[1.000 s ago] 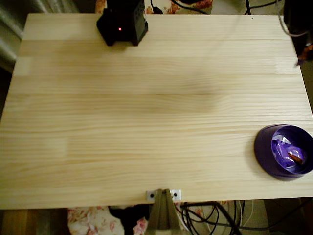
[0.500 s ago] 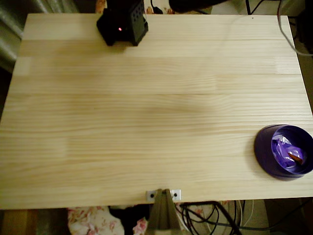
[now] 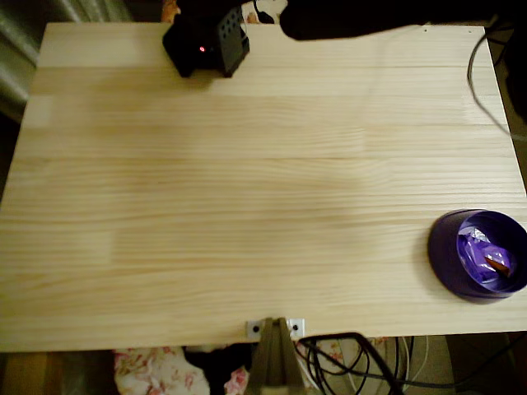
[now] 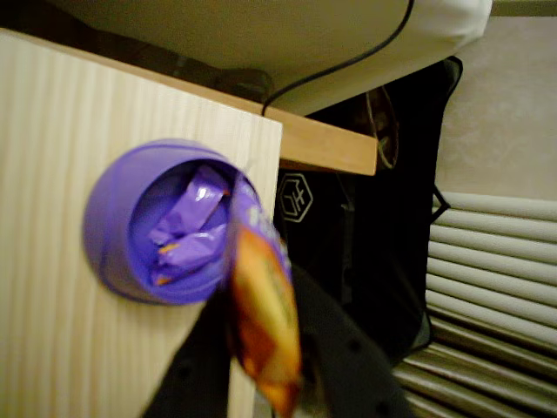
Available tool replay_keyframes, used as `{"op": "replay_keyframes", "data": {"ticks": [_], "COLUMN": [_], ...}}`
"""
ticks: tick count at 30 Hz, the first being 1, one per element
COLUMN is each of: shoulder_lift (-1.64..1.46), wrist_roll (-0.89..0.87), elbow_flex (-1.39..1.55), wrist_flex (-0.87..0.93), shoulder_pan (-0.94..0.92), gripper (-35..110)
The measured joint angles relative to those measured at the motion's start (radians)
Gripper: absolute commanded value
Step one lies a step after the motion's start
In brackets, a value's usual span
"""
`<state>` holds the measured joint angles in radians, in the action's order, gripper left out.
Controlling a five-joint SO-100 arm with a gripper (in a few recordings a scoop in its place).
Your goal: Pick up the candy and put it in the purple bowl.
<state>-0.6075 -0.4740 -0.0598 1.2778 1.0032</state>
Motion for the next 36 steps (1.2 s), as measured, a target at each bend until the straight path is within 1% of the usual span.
{"op": "replay_keyframes", "data": {"ticks": [11, 25, 27, 29, 36], "shoulder_lift": [0.089, 0.183, 0.183, 0.183, 0.183], "wrist_roll": [0.025, 0.035, 0.035, 0.035, 0.032], "elbow_flex": [0.0, 0.0, 0.0, 0.0, 0.0], "wrist_flex": [-0.129, -0.227, -0.227, -0.227, -0.227], "shoulder_pan": [-0.023, -0.058, -0.063, -0.069, -0.074], "gripper": [0, 0, 2, 10, 12]}}
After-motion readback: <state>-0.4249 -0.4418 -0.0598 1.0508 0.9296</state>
